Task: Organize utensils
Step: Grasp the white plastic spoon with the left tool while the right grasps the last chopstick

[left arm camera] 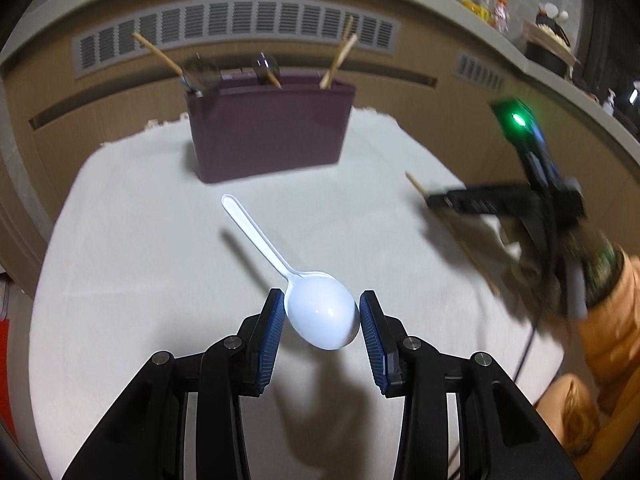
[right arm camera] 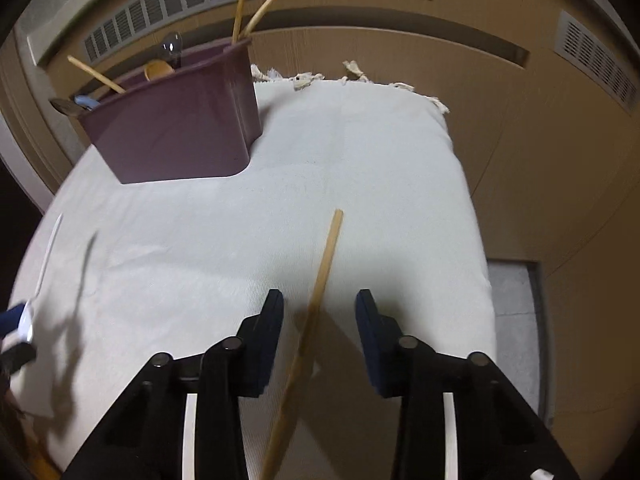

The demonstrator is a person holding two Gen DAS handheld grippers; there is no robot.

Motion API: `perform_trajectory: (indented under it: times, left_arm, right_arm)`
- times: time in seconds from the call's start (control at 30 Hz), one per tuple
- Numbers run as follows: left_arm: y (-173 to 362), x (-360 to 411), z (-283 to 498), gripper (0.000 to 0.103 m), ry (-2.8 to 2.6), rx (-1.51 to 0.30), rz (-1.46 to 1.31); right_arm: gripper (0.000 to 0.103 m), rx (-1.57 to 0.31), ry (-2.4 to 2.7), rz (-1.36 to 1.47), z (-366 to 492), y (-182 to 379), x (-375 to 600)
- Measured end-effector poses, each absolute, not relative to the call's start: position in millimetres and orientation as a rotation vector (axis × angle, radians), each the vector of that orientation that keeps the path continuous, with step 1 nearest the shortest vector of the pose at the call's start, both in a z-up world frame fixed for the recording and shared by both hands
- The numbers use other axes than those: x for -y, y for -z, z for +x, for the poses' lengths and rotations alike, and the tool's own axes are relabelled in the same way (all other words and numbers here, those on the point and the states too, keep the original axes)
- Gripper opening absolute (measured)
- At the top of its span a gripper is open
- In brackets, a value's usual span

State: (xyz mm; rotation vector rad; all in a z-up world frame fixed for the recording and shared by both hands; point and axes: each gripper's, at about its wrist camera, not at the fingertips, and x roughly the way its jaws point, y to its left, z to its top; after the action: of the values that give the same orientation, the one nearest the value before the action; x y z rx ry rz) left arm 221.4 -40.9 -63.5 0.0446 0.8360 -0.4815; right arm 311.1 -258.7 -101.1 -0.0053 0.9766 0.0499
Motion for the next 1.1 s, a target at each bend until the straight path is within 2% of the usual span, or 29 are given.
perform_trajectory:
  times: [0.13, 0.2, 0.23, 0.6, 0.97, 1.0, 1.07, 1.1]
  left_arm:
    - [75, 38, 218, 0.04, 0.487, -0.874, 0.055]
    - [78, 35, 218, 0.04, 0.482, -0.892, 0.043]
    - [80, 33, 218, 0.04, 0.477, -0.901, 0.032]
    - [75, 0, 267, 0.042, 0.336, -1.033, -0.206]
    - [96, 32, 321, 0.041, 0.175, -1.11, -0.027]
    - [95, 37, 319, 0.038, 0.172, -1.091, 0.016]
    - [96, 43, 316, 0.026, 0.177, -1.061, 0.072]
    - [95, 44, 313, 0.015, 0.183, -1.045, 0.087]
  right_arm:
    - [0.025, -0.988, -0.027, -0.011, 327, 111, 248]
    - [0.007, -0.993, -0.049, -0.003, 326, 110, 246]
    - [0.006, -0.996, -0.062, -0.009, 324, 110, 243]
    - [0.006, -0.885, -0.243, -0.022, 269, 68, 212]
    - [0.006, -0.802, -0.271, -0.091, 252, 67, 196]
    - [0.006, -0.799, -0.274, -0.093, 251, 66, 196]
    - [0.006, -0.794, -0.278, -0.094, 250, 66, 196]
    - [0.006, -0.794, -0.278, -0.092, 249, 66, 196]
